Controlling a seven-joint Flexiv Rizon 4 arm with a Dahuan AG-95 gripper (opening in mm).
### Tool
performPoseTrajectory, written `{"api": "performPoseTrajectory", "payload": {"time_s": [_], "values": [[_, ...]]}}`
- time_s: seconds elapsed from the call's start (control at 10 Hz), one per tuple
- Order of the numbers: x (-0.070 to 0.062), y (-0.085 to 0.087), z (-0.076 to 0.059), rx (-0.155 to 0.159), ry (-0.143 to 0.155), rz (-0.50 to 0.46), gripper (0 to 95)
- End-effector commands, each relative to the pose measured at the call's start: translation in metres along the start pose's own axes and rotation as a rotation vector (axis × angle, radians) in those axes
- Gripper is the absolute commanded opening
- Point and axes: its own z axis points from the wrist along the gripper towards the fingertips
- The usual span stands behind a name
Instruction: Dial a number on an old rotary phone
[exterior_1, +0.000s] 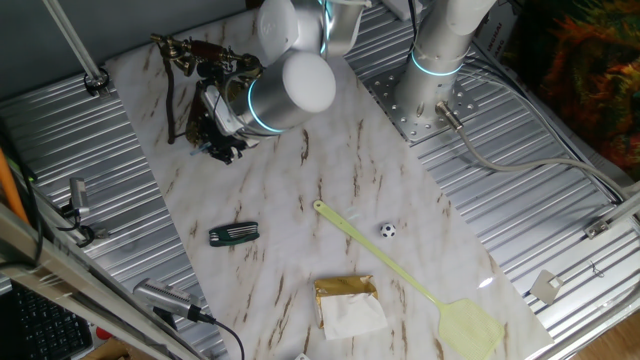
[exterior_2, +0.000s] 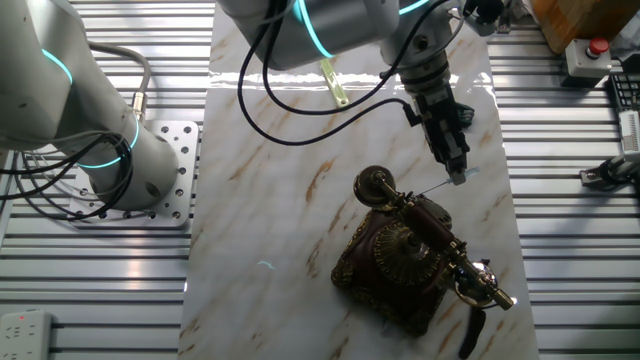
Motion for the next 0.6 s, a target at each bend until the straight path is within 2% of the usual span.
{"api": "performPoseTrajectory", "payload": {"time_s": [0.1, 0.6], "values": [[0.0001, -0.0001, 0.0002, 0.002, 0.002, 0.0, 0.0], [0.0001, -0.0001, 0.0002, 0.005, 0.009, -0.006, 0.0]]}}
